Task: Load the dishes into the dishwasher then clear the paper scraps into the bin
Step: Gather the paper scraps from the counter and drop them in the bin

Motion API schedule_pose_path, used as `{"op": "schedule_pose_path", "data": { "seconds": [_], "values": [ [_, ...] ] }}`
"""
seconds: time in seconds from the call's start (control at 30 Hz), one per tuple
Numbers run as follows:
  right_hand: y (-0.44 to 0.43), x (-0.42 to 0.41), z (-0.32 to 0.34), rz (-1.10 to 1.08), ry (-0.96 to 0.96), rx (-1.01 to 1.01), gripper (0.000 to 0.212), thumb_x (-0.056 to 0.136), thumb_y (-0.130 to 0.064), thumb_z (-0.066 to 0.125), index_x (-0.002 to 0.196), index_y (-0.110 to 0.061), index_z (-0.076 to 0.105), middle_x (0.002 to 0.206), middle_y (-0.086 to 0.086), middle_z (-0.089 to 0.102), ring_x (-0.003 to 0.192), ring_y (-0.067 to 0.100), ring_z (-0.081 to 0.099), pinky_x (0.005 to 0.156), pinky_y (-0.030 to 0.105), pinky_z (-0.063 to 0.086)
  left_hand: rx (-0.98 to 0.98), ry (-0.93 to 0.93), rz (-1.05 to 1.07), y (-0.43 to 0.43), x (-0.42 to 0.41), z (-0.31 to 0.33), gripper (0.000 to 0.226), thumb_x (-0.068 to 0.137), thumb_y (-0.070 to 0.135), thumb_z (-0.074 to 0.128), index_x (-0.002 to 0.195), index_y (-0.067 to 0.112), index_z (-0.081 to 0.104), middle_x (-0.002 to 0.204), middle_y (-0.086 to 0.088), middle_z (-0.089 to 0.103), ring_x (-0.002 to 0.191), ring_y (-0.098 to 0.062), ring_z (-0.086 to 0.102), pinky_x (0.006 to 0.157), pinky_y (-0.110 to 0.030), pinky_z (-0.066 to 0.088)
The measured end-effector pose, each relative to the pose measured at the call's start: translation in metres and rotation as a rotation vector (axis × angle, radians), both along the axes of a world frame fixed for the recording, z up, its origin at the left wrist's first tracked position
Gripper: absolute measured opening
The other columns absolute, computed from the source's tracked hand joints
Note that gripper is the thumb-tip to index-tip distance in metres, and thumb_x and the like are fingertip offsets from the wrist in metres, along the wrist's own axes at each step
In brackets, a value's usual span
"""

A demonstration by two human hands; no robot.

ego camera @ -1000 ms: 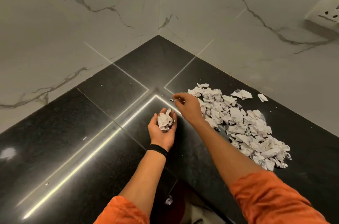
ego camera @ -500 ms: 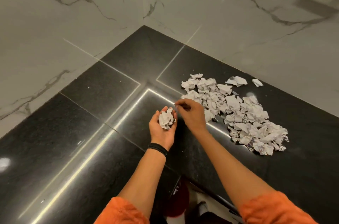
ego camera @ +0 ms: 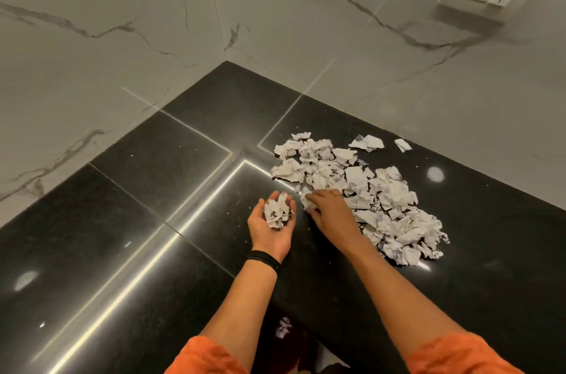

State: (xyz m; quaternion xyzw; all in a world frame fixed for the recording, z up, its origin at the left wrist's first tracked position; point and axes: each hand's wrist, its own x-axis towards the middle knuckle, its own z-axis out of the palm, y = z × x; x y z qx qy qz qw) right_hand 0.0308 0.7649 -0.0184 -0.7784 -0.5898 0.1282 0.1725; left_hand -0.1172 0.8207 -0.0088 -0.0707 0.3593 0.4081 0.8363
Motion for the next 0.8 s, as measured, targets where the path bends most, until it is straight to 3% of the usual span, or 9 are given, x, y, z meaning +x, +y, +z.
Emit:
{"op": "schedule_pose_path", "data": {
  "seconds": [0.2,0.4,0.5,0.6,0.63,0.73,0.8],
  "values": [
    [-0.022,0.004,-0.013,0.039,0.028,0.141,0.022,0.097,-0.018,0.063,0.117,-0.016,0.072,0.113,0.002,0.071,0.107,0.024,0.058,0.09,0.037,0.05,0.022,0.113,0.038,-0.014,0.008,-0.005,0.033,0.101,0.029,0.05,0.118,0.003,0.062,0.111,-0.017,0.064,0.106,-0.032,0.062,0.092,-0.041,0.053],
    [-0.029,-0.007,0.016,-0.169,0.332,0.439,0.023,0.094,-0.023,0.07,0.116,-0.018,0.073,0.109,-0.008,0.072,0.103,0.006,0.056,0.088,0.022,0.046,0.041,0.173,0.022,-0.021,0.017,-0.001,0.03,0.1,0.029,0.05,0.112,0.005,0.063,0.109,-0.016,0.063,0.098,-0.029,0.064,0.1,-0.04,0.05],
    [-0.025,-0.026,0.026,-0.025,0.359,0.403,0.024,0.094,-0.027,0.068,0.117,-0.02,0.073,0.111,-0.008,0.073,0.104,0.004,0.055,0.089,0.024,0.046,0.071,0.144,-0.044,-0.02,0.024,0.006,0.03,0.101,0.033,0.047,0.109,0.009,0.064,0.101,-0.013,0.065,0.091,-0.025,0.065,0.093,-0.038,0.05],
    [-0.015,-0.044,0.017,0.092,0.273,0.237,0.031,0.097,-0.04,0.056,0.114,-0.022,0.074,0.116,-0.008,0.07,0.106,0.017,0.054,0.093,0.031,0.042,0.071,0.106,-0.076,-0.016,0.025,0.009,0.033,0.102,0.036,0.048,0.118,0.011,0.063,0.108,-0.02,0.067,0.11,-0.035,0.064,0.102,-0.045,0.05],
    [-0.013,-0.047,0.015,0.086,0.282,0.236,0.033,0.098,-0.042,0.052,0.114,-0.024,0.073,0.117,-0.01,0.07,0.106,0.017,0.055,0.095,0.032,0.041,0.076,0.089,-0.078,-0.014,0.023,0.011,0.033,0.102,0.035,0.048,0.118,0.011,0.063,0.109,-0.02,0.067,0.11,-0.034,0.064,0.103,-0.046,0.05],
    [-0.004,-0.048,0.024,-0.048,0.405,0.382,0.026,0.103,-0.037,0.052,0.109,-0.023,0.073,0.108,-0.012,0.07,0.1,0.01,0.061,0.089,0.027,0.043,0.061,0.007,-0.042,-0.006,0.015,0.011,0.029,0.102,0.032,0.048,0.11,0.01,0.066,0.101,-0.016,0.07,0.091,-0.03,0.07,0.083,-0.042,0.06],
    [0.004,-0.04,0.032,-0.175,0.47,0.466,0.019,0.102,-0.032,0.057,0.104,-0.021,0.074,0.099,-0.012,0.07,0.093,0.005,0.061,0.081,0.023,0.046,0.038,-0.05,-0.032,-0.001,0.008,0.011,0.029,0.101,0.031,0.048,0.108,0.009,0.066,0.103,-0.015,0.071,0.091,-0.03,0.07,0.085,-0.043,0.059]
  ]
}}
